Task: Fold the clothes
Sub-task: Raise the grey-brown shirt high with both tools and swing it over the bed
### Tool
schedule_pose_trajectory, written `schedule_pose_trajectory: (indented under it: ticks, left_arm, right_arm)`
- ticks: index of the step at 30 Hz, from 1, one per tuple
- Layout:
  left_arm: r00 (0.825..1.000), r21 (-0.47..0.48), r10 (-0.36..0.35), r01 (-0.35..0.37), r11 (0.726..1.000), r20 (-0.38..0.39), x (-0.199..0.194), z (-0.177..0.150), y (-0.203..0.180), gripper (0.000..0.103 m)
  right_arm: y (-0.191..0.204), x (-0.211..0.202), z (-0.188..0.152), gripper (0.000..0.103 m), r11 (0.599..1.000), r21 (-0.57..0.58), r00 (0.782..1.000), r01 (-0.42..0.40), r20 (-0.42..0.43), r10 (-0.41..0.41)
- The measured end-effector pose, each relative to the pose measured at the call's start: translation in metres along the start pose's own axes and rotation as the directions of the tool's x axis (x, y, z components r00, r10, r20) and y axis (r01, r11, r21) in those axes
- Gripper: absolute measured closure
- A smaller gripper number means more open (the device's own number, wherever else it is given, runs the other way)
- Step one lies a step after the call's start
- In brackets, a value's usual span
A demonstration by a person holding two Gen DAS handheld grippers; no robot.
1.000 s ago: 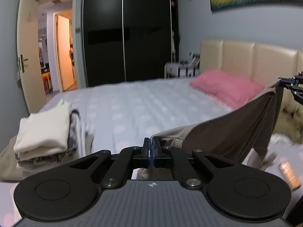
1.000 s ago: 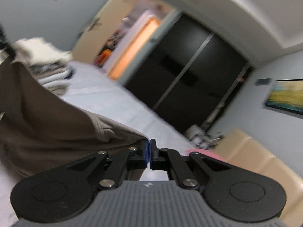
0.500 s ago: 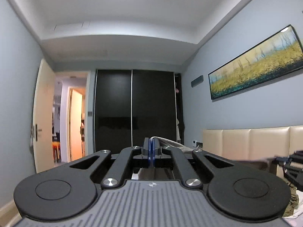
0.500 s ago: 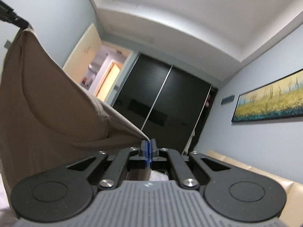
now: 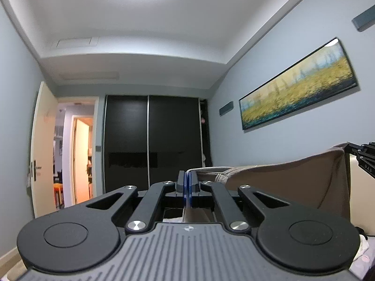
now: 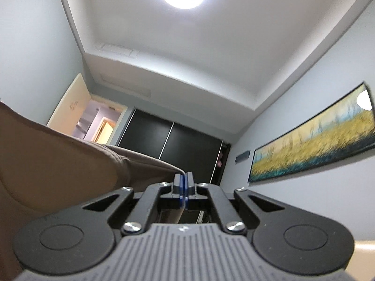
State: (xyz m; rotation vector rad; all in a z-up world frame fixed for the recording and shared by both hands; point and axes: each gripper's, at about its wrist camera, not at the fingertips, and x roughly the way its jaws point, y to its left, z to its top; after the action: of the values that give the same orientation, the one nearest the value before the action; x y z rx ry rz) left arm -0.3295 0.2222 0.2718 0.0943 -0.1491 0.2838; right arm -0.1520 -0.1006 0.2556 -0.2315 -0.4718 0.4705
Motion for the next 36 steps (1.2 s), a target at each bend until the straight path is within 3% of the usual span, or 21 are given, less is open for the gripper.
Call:
schedule_pose_trajectory:
  ticks: [2,7,11,14,17,23,31,35,36]
  left_arm:
    - [1.0,0.017,-0.004,0.003,1.0,0.018,-0.006,0.006,-0.003,0.103]
    - [1.0,0.034,0.014,-0.013,0.999,-0.023,0.025,0.004,-0.002,0.103]
    - [0.99,0.038,0.035,-0.03,0.999,-0.14,0.068,-0.026,0.008,0.103]
    - [0.965,0.052,0.056,-0.044,0.998,-0.255,0.11,-0.065,0.018,0.103]
    - [0.927,0.08,0.077,-0.051,0.995,-0.367,0.156,-0.113,0.029,0.103]
    - [0.837,0.097,0.117,-0.077,0.992,-0.535,0.248,-0.204,0.04,0.103]
    - [0.695,0.137,0.163,-0.093,0.986,-0.7,0.351,-0.324,0.057,0.103]
    - [0.629,0.131,0.163,-0.097,0.987,-0.76,0.378,-0.374,0.064,0.103]
    - [0.621,0.119,0.163,-0.111,0.987,-0.767,0.382,-0.385,0.065,0.103]
  right_arm:
    - [-0.002,-0.016,0.004,0.101,1.0,0.001,1.0,0.003,0.023,-0.003]
    - [0.004,-0.02,0.001,0.101,1.0,-0.007,0.999,-0.008,0.039,0.008]
    - [0.011,0.01,-0.022,0.101,0.999,0.012,0.999,-0.04,-0.022,0.04]
    - [0.024,0.043,-0.055,0.101,0.997,0.013,0.991,-0.076,-0.109,0.077]
    - [0.042,0.084,-0.102,0.101,0.992,0.021,0.965,-0.121,-0.231,0.122]
    - [0.085,0.157,-0.209,0.101,0.981,0.002,0.874,-0.196,-0.453,0.176]
    - [0.14,0.256,-0.321,0.101,0.967,-0.028,0.755,-0.255,-0.63,0.181]
    - [0.165,0.292,-0.384,0.101,0.962,-0.002,0.672,-0.274,-0.716,0.19]
    - [0.172,0.297,-0.399,0.101,0.961,0.004,0.652,-0.277,-0.733,0.191]
